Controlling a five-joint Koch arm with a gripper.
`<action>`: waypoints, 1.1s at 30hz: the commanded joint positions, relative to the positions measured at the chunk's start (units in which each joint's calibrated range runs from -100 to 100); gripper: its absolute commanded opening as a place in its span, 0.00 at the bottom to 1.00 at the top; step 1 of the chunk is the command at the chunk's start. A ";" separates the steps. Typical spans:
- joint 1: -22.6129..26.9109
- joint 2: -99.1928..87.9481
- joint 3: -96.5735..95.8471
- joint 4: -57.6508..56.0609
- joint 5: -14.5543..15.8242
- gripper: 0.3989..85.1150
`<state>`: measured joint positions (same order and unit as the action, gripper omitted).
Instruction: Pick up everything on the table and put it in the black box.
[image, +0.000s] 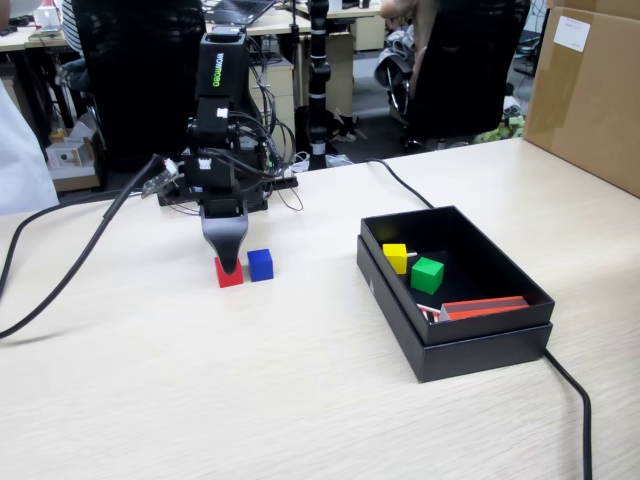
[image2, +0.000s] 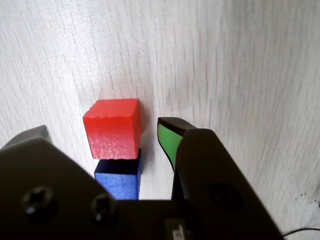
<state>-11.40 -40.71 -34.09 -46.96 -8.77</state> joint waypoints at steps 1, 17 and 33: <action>-0.54 2.10 3.99 2.94 -0.68 0.44; -1.56 0.61 16.78 3.98 -2.88 0.16; 22.91 13.69 58.94 -9.93 7.18 0.16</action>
<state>10.48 -27.38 19.85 -55.87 -2.66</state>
